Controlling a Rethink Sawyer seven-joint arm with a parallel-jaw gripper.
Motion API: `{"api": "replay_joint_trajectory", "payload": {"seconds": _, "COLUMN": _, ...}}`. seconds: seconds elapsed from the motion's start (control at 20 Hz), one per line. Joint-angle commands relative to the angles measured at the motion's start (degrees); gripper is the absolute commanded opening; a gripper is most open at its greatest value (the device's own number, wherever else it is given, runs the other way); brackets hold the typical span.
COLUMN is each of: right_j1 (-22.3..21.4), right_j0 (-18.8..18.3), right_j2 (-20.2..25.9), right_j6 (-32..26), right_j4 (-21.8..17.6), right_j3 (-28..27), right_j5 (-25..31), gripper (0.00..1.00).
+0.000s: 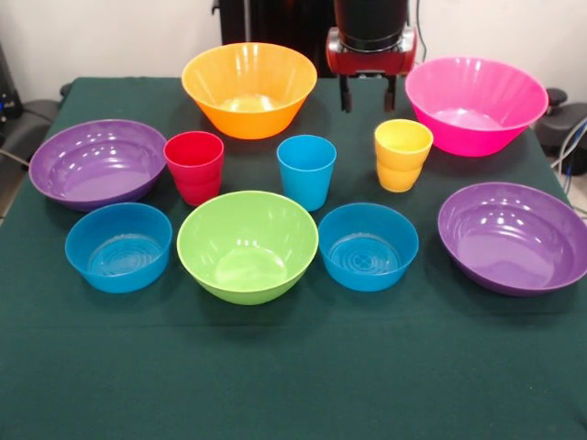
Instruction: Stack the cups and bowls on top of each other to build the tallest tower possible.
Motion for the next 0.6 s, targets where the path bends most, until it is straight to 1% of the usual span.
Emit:
{"api": "replay_joint_trajectory", "payload": {"seconds": 0.05, "right_j1": 1.42, "right_j0": 0.83, "right_j2": 2.6, "right_j6": 6.84, "right_j4": 1.09, "right_j3": -5.26, "right_j5": 3.24, "gripper": 1.0}}
{"api": "replay_joint_trajectory", "payload": {"seconds": 0.3, "right_j1": 1.74, "right_j0": 0.85, "right_j2": 2.45, "right_j6": 7.06, "right_j4": 1.25, "right_j3": -7.62, "right_j5": 3.28, "gripper": 1.0}}
{"api": "replay_joint_trajectory", "payload": {"seconds": 0.55, "right_j1": 4.03, "right_j0": 1.44, "right_j2": 2.2, "right_j6": 7.1, "right_j4": 0.85, "right_j3": -11.23, "right_j5": 1.81, "gripper": 1.0}}
{"api": "replay_joint_trajectory", "payload": {"seconds": 0.6, "right_j1": 4.41, "right_j0": 1.49, "right_j2": 2.21, "right_j6": 7.23, "right_j4": 0.86, "right_j3": -11.23, "right_j5": 1.44, "gripper": 1.0}}
